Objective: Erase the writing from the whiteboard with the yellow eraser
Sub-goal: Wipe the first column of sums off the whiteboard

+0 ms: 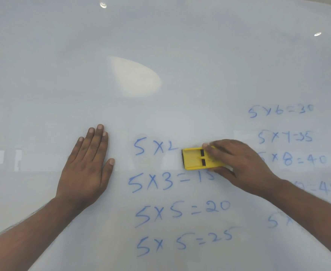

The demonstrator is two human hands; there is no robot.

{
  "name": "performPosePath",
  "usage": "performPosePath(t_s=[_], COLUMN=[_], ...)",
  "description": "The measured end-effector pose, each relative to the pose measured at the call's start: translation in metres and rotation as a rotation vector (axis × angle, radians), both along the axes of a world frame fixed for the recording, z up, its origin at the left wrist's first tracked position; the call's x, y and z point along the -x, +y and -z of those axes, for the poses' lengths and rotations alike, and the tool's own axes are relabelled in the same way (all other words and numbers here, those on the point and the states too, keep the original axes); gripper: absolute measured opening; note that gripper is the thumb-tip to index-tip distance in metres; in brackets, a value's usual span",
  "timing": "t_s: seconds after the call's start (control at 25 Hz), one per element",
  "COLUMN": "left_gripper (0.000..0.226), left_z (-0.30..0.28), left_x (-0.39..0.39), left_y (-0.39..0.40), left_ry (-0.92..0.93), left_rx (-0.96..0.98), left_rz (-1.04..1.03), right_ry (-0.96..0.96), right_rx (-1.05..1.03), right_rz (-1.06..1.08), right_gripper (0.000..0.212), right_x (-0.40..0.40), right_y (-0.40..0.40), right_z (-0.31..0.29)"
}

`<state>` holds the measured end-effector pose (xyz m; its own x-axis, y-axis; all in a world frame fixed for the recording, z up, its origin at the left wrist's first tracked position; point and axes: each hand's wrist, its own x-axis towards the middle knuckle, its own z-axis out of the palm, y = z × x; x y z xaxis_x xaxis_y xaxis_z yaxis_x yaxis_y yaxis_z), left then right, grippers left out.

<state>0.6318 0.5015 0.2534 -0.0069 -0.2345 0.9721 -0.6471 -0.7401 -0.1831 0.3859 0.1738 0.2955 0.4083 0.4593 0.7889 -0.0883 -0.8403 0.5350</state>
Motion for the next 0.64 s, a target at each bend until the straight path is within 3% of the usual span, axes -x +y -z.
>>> performPosePath(t_s=[0.24,0.52,0.64], left_gripper=[0.065,0.065,0.064], left_z=[0.008,0.019,0.025], left_x=[0.001,0.001,0.000], left_y=[0.000,0.003,0.005], left_ry=[-0.008,0.012,0.006], left_rx=[-0.012,-0.006,-0.008], left_rz=[-0.003,-0.004,-0.009], right_ry=[-0.188,-0.049,-0.036], right_rx=[-0.296,-0.066,0.056], right_rz=[-0.113,-0.098,-0.020], right_gripper=[0.058,0.054,0.053], right_x=[-0.029,-0.038,-0.024], right_y=[0.036,0.052,0.033], right_z=[-0.043,0.011,0.002])
